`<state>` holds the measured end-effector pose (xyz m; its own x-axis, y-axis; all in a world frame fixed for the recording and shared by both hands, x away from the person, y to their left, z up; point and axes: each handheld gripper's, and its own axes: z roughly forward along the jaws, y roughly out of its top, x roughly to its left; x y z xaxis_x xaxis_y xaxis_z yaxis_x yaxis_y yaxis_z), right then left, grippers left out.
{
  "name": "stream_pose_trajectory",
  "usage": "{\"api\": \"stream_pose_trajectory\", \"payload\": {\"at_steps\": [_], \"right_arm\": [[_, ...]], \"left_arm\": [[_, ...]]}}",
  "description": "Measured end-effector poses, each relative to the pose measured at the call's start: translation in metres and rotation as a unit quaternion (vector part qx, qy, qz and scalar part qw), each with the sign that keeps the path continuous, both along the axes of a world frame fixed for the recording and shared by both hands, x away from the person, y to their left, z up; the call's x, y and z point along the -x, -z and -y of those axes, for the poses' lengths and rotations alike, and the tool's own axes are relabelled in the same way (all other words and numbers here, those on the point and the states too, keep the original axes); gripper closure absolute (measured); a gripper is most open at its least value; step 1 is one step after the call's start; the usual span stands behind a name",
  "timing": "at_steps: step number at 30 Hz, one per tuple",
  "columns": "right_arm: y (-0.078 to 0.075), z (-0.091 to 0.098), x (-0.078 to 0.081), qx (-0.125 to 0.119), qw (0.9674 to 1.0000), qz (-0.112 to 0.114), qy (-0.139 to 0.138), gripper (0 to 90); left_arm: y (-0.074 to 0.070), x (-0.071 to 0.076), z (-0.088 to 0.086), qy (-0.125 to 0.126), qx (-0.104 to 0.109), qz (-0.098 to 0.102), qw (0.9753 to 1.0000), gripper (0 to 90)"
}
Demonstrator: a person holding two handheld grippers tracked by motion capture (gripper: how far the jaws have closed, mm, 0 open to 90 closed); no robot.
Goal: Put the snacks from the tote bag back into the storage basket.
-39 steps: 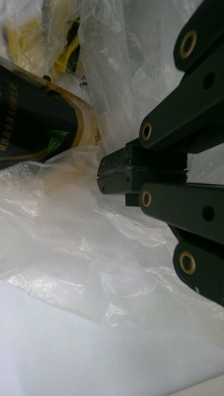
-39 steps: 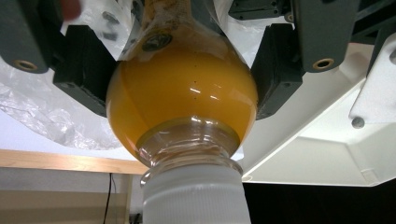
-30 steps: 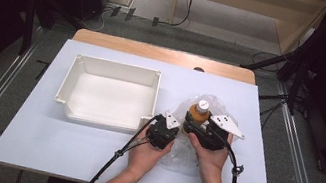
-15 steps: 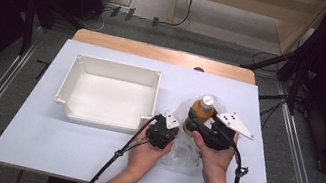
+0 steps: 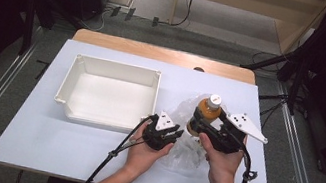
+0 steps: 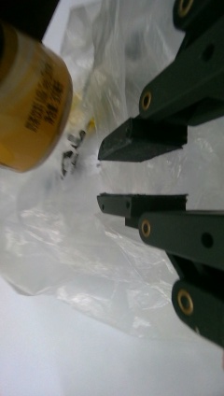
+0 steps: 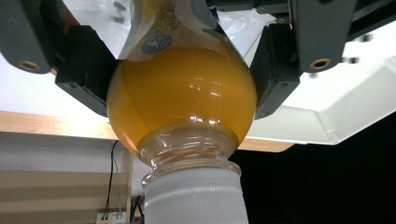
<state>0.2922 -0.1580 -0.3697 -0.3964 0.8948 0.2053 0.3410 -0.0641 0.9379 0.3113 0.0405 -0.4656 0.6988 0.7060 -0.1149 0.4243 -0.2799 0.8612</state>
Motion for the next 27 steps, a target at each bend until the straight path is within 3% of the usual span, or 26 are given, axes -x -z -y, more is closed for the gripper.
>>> {"api": "stream_pose_trajectory", "payload": {"at_steps": [6,10,15,19,27], "right_arm": [[-0.001,0.005,0.001,0.0,1.0,0.0,0.001,31.2],[-0.001,0.005,0.001,0.001,1.0,-0.002,0.001,31.2],[0.0,0.005,0.001,0.002,1.0,-0.001,0.003,31.2],[0.002,0.006,0.0,0.001,1.0,-0.006,0.004,31.2],[0.003,0.006,-0.001,0.003,1.0,-0.007,0.005,31.2]], "left_arm": [[-0.004,0.009,-0.005,0.023,0.008,0.008,0.9997,46.9],[-0.008,0.015,-0.015,0.034,0.029,0.01,0.999,31.9],[-0.015,0.02,-0.028,0.053,0.039,0.015,0.9977,18.5],[-0.019,0.024,-0.043,0.042,0.056,0.018,0.9974,13.7],[-0.026,0.034,-0.064,0.028,0.059,0.03,0.9974,12.3]]}}
